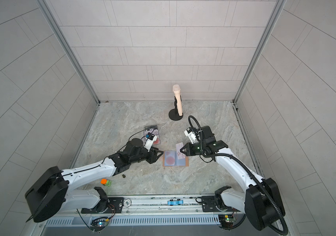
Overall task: Take the credit cards out of the card holder
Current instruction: Take out the credit card from the card slot, then pass the credit card.
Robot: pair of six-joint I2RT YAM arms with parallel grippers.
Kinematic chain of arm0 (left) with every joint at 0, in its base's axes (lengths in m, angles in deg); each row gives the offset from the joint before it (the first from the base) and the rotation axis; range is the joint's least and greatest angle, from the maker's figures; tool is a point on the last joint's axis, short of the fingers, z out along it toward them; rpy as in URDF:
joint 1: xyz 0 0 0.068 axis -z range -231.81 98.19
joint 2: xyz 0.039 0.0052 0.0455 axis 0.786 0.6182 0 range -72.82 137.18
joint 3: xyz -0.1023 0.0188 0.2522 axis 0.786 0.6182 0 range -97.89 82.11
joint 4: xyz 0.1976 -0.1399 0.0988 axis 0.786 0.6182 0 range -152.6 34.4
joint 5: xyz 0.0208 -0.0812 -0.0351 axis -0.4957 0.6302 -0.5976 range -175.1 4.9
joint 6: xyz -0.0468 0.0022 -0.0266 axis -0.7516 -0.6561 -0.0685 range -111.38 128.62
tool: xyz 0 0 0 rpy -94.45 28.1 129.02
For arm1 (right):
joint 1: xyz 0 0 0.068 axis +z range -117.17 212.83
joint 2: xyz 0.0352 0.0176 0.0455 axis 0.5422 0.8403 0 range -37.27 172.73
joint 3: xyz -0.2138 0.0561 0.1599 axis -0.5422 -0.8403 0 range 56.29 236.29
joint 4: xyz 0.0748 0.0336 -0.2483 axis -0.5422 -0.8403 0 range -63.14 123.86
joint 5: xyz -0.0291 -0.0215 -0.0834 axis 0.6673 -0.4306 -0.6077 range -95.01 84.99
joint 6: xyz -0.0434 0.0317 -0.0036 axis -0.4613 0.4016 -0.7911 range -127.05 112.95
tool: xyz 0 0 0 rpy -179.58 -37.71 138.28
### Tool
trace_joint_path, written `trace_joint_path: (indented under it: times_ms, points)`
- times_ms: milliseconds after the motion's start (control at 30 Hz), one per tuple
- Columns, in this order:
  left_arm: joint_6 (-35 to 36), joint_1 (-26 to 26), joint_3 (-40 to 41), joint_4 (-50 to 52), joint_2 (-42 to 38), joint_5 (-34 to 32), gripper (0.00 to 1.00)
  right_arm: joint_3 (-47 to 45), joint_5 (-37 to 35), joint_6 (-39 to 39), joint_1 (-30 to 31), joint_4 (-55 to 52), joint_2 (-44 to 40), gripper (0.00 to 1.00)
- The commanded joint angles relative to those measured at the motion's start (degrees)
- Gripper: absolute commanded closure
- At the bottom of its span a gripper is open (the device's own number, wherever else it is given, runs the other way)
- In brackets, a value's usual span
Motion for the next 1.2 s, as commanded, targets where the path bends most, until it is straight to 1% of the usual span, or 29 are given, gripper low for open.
trace_joint_path:
  times_ms: [0,133,233,267,333,467,600,733,833,933,967,1100,1167]
  points:
    - [-0.6,-2.2,0.8,-1.3,-5.0,9.8,0.48,-1.0,6.9,0.0,0.9,4.9,-3.7,1.0]
    - [-1.9,-3.7,0.9,-0.7,-11.2,14.6,0.44,-1.7,9.0,1.2,2.1,7.6,-6.0,1.0]
    - [-3.9,-4.6,0.1,-1.1,-12.2,21.0,0.38,-1.1,10.0,0.5,4.6,7.8,-6.0,1.0]
    - [-4.5,-4.7,-0.5,-1.2,-11.9,23.1,0.34,-0.7,10.2,0.0,5.8,7.6,-5.8,1.0]
    - [-5.6,-4.6,-1.1,-1.7,-11.1,26.2,0.33,0.8,10.3,-2.4,8.6,5.6,-5.2,1.0]
    - [-6.8,-4.7,-1.6,-3.3,-10.2,28.9,0.34,4.2,10.7,-7.6,13.2,0.8,-2.9,1.0]
    - [-7.7,-4.7,-2.4,-3.9,-9.5,32.4,0.37,4.3,12.9,-8.6,14.2,2.0,-1.0,1.0]
    - [-7.0,-4.7,-2.7,-1.6,-9.8,35.4,0.4,5.4,15.6,-10.9,15.1,1.1,0.5,1.0]
    - [-7.2,-4.6,-2.5,-1.2,-10.1,37.0,0.43,6.8,15.7,-13.2,16.4,-0.6,1.3,1.0]
    - [-7.4,-4.7,-2.5,-0.5,-10.1,38.2,0.47,8.3,15.9,-15.4,17.4,-1.8,2.3,1.0]
    - [-7.3,-4.6,-2.5,-0.1,-10.2,38.4,0.49,8.6,16.0,-16.0,17.4,-2.3,2.6,1.0]
    - [-6.6,-4.6,-2.0,0.0,-10.8,39.1,0.66,10.0,16.3,-18.0,17.5,-3.5,3.9,1.0]
    - [-6.6,-4.7,-1.9,0.0,-11.2,39.2,0.69,10.6,16.5,-19.0,17.5,-4.4,4.4,1.0]
